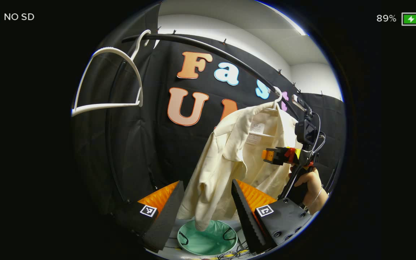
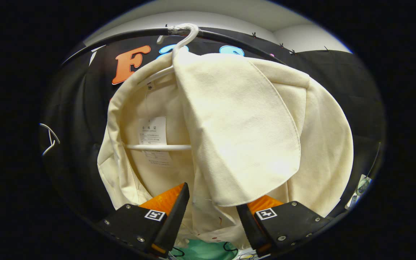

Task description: Grasp the clothes on the hanger with both hands and then place them into the laundry hamper below.

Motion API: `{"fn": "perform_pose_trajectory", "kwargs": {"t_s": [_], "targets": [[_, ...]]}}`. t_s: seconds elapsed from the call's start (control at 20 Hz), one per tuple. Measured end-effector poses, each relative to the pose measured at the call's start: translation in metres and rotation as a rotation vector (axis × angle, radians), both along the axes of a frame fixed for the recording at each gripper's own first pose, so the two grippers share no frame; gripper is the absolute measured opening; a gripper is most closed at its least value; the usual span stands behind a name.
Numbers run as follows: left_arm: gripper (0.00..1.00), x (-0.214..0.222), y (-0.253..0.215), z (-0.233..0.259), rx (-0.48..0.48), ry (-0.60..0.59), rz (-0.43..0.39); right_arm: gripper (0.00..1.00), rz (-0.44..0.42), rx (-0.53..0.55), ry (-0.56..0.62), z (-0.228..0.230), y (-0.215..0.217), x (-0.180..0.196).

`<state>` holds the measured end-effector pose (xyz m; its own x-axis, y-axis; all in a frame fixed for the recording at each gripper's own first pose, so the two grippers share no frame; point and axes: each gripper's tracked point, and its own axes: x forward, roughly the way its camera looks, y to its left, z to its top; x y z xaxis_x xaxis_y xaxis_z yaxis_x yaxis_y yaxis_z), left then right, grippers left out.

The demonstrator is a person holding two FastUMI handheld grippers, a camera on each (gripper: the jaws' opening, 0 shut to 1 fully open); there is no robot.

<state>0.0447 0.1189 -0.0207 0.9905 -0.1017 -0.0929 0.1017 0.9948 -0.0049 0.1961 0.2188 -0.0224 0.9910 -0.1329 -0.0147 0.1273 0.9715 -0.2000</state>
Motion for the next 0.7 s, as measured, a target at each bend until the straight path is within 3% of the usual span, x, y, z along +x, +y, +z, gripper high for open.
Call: {"fn": "perform_pose_trajectory", "kwargs": {"t_s": [0.1,0.35,0.7], "targets": [[0.81,0.003,0.003,-0.001,-0.004,0.003,0.005,0.55,-0.005,-0.001,-0.012,0.003,-0.008,0.0],[0.81,0.011,0.005,-0.007,-0.014,0.029,-0.004,0.18,0.01,-0.008,-0.015,0.006,-0.018,-0.014],[0.81,0.024,-0.013,-0.012,-0.03,0.06,-0.055,0.06,0.04,0.02,-0.046,0.018,-0.024,-0.044]]}}
